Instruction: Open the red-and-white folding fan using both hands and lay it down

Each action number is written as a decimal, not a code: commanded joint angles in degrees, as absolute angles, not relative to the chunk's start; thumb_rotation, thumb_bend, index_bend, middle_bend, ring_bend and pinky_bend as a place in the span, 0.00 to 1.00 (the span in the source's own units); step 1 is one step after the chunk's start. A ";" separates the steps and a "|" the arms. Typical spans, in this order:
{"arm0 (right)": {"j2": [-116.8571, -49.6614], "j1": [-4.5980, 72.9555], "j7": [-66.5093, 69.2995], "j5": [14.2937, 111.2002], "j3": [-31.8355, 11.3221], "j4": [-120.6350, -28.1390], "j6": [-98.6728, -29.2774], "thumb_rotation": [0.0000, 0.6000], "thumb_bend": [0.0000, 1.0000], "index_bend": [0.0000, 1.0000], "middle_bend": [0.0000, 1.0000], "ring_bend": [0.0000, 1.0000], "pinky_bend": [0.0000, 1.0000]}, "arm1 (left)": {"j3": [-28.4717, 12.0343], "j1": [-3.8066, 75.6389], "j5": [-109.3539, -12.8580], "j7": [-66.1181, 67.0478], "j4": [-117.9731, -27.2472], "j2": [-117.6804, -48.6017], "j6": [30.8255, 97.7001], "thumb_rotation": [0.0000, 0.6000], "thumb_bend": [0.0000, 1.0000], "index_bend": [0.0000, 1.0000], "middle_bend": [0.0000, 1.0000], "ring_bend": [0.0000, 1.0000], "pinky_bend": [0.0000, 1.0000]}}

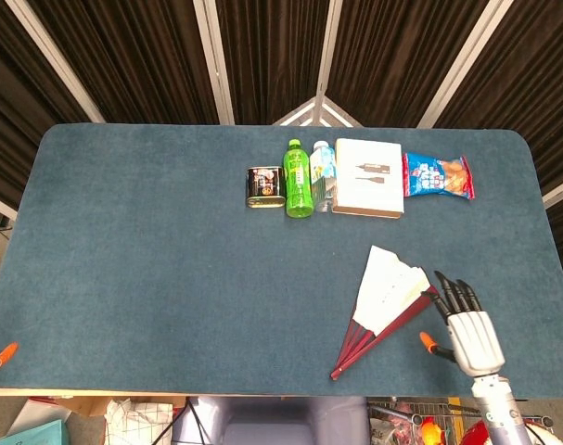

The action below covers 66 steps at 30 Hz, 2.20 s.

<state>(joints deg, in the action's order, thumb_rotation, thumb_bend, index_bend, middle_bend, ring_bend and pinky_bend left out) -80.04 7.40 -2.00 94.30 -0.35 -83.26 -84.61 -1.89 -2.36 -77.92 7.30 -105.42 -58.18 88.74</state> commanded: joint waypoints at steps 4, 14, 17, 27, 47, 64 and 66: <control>-85.47 8.19 -1.82 96.18 0.80 -78.54 -84.11 1.00 0.25 0.27 0.05 0.14 0.11 | -1.99 -2.29 -77.49 7.52 -105.56 -58.01 88.40 1.00 0.19 0.08 0.00 0.00 0.00; -92.37 9.57 0.34 96.49 1.42 -68.58 -82.19 1.00 0.25 0.27 0.05 0.14 0.11 | -2.16 -2.20 -76.82 8.56 -105.67 -58.29 88.14 1.00 0.19 0.08 0.00 0.00 0.00; -93.80 9.99 1.25 96.06 1.46 -65.70 -81.32 1.00 0.25 0.27 0.05 0.14 0.11 | -2.09 -2.31 -76.84 8.81 -105.83 -58.30 88.25 1.00 0.19 0.08 0.00 0.00 0.00; -95.30 10.24 3.28 95.88 1.63 -61.54 -82.30 1.00 0.25 0.27 0.05 0.14 0.11 | -2.06 -2.46 -76.71 9.46 -105.99 -58.42 88.38 1.00 0.19 0.08 0.00 0.00 0.00; -95.26 9.87 4.45 95.28 2.65 -58.74 -82.34 1.00 0.25 0.33 0.05 0.14 0.11 | -1.92 -2.33 -76.62 10.94 -106.20 -58.90 88.10 1.00 0.19 0.08 0.00 0.00 0.00; -97.25 11.29 4.34 95.44 2.90 -56.68 -80.43 1.00 0.25 0.40 0.05 0.14 0.11 | -1.97 -2.28 -76.35 11.66 -106.35 -59.11 88.04 1.00 0.19 0.08 0.00 0.00 0.00; -97.62 11.65 4.28 95.41 2.86 -56.54 -79.92 1.00 0.25 0.40 0.05 0.14 0.11 | -1.99 -2.29 -76.32 11.68 -106.34 -59.13 88.06 1.00 0.19 0.08 0.00 0.00 0.00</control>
<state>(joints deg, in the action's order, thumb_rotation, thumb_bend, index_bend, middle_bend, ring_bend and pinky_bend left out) -97.43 11.47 4.32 95.43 2.90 -56.63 -80.14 -1.99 -2.29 -76.32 11.68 -106.35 -59.12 88.06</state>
